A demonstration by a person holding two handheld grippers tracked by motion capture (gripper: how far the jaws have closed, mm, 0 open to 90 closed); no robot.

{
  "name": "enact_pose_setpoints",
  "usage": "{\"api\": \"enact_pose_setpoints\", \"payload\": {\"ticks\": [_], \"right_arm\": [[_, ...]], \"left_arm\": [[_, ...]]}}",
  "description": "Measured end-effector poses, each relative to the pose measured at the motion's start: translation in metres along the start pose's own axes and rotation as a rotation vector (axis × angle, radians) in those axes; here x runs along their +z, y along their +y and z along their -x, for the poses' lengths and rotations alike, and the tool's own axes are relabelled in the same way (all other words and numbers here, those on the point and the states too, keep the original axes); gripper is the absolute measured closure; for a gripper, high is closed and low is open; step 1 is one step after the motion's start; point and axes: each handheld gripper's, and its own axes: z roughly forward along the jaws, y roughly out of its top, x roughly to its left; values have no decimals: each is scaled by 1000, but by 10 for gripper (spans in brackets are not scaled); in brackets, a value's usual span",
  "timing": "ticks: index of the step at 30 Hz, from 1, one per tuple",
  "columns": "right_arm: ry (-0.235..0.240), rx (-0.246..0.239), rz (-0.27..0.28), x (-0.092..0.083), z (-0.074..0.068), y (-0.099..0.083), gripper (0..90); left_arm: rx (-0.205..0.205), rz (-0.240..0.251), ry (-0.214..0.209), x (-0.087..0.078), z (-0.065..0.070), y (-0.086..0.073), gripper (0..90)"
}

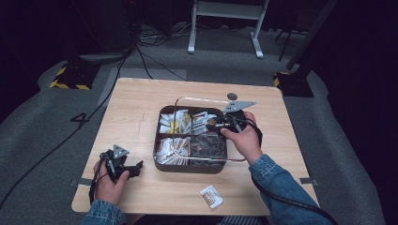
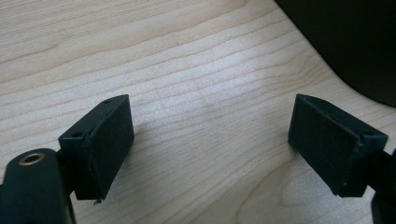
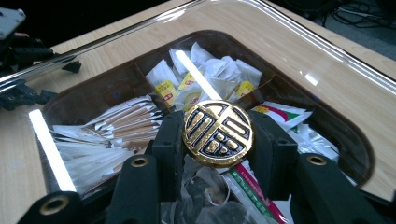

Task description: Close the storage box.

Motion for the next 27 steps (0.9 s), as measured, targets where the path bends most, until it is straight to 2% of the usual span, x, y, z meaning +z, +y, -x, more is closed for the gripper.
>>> {"api": "enact_pose_setpoints", "payload": {"ticks": [10, 15, 27], "right_arm": [[13, -34, -50, 33, -13, 6, 583], [-16, -58, -66, 45, -16, 7, 583], [-54, -53, -95, 67, -21, 1, 583]], "left_arm": [[-1, 0, -2, 0, 0, 0, 146], [-1, 1, -2, 0, 0, 0, 146], [-1, 1, -2, 0, 0, 0, 146]]}}
